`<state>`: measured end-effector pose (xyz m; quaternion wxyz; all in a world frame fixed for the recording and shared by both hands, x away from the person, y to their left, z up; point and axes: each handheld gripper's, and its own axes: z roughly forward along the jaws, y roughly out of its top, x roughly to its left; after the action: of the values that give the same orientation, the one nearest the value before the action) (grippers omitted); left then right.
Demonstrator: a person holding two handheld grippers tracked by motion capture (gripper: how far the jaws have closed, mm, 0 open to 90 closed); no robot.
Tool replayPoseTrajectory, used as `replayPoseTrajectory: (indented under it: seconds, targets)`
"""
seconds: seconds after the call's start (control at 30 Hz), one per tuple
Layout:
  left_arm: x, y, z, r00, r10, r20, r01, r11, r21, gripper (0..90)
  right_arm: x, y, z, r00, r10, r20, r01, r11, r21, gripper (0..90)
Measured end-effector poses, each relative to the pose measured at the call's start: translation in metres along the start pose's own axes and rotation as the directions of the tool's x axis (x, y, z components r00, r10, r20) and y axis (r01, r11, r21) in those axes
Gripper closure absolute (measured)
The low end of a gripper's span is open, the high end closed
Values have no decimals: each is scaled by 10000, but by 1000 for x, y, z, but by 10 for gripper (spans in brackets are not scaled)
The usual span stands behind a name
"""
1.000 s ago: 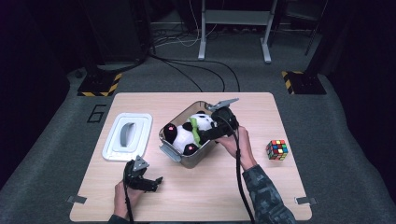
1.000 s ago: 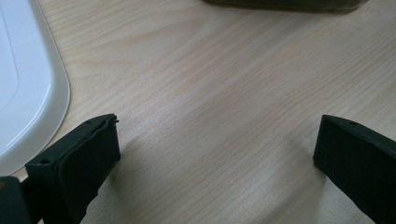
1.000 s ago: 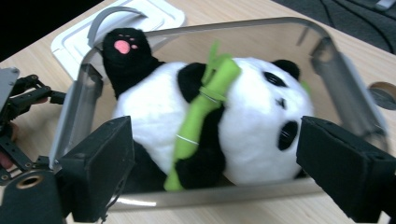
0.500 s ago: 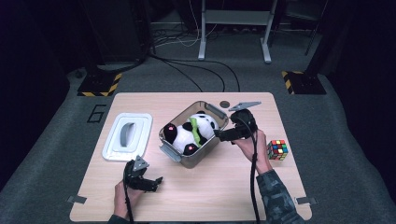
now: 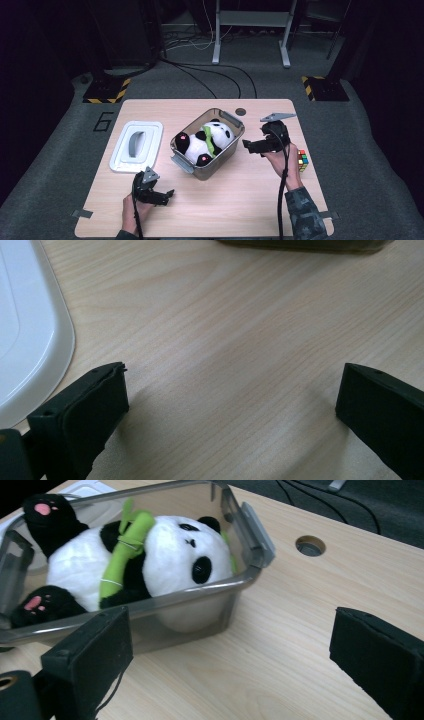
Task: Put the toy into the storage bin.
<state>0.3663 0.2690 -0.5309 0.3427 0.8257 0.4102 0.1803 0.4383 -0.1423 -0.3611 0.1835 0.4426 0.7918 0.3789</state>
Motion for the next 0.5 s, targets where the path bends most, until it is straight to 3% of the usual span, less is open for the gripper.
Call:
replayPoseTrajectory:
  seconds: [0.5]
  targets:
    - [0,0,0,10000,-1,0,1,10000,0,0,-22,-22,-9,9974,441,565,-443,9990,11,29]
